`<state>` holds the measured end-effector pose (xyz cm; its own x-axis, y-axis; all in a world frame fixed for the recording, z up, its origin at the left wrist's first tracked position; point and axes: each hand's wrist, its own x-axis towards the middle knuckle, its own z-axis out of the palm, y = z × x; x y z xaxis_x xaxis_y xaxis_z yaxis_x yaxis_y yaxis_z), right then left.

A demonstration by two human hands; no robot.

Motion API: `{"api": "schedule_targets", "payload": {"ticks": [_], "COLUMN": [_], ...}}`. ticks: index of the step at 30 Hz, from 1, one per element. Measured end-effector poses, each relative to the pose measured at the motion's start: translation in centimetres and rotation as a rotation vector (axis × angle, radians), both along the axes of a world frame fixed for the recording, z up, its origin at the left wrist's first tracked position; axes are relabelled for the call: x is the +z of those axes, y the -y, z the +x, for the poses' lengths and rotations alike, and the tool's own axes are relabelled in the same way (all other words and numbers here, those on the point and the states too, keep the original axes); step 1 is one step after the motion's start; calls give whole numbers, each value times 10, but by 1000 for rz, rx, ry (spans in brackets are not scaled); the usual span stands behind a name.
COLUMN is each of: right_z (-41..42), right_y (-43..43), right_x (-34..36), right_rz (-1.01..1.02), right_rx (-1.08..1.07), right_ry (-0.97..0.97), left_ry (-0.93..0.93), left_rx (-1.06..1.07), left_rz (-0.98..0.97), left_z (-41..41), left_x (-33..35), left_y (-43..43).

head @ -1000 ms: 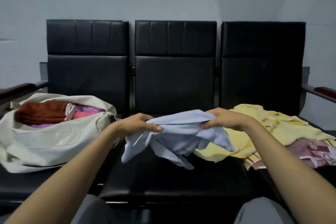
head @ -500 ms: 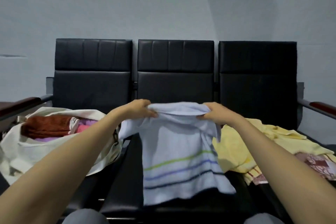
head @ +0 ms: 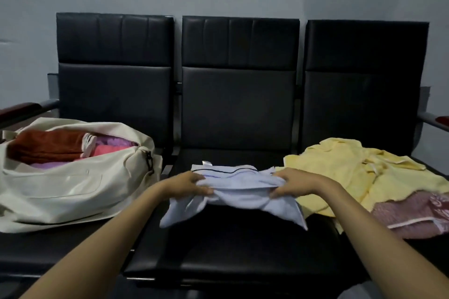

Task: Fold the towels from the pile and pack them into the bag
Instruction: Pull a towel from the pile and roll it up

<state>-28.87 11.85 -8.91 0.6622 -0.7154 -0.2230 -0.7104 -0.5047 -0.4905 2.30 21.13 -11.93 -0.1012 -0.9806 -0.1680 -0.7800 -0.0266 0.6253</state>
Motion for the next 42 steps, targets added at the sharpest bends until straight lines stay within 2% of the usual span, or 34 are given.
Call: {"api": "schedule_targets", "payload": {"ticks": [1,2,4,6,8,11,15,18,21,24,27,30,31,35,39,42], "right_z": [0,2,10,18,27,39,44,46,47,49,48,45,44,39,28,14], "right_y": [2,5,9,8,2,-16,-29,-27,-21,-19,-15,-13,-13,-13,-8,2], "right_x": [-12,-24,-44,-55,-58,-53,-54,-61,-63,-61,-60,-57,-57,-58,-54,-50], "right_rz": [38,5,-157,-232,-222,-136,25,-25,-53,34,114,252,282,320,292,263], "right_rx": [8,5,-24,-25,15,96,190,206,127,27,-86,-186,-202,-217,-149,-126], "right_ry": [-90,-152,-151,-50,46,135,69,3,118,251,366,486,499,485,351,275], "left_ry": [66,187,346,285,186,183,172,156,110,164,349,477,519,624,623,542], "left_rx": [24,62,131,135,51,-123,-186,-182,-175,-128,-79,-140,-176,-225,-8,145], "left_rz": [123,162,22,-223,-336,-360,-354,-350,-448,-557,-830,-971,-979,-813,-591,-370], "left_z": [0,1,1,-8,-21,-47,-62,-65,-69,-79,-83,-85,-86,-86,-90,-73], "left_x": [-13,-25,-45,-51,-49,-44,-48,-51,-54,-58,-59,-60,-63,-71,-53,-41], "left_y": [0,3,10,11,11,3,3,2,-2,-5,-1,3,4,4,5,11]}}
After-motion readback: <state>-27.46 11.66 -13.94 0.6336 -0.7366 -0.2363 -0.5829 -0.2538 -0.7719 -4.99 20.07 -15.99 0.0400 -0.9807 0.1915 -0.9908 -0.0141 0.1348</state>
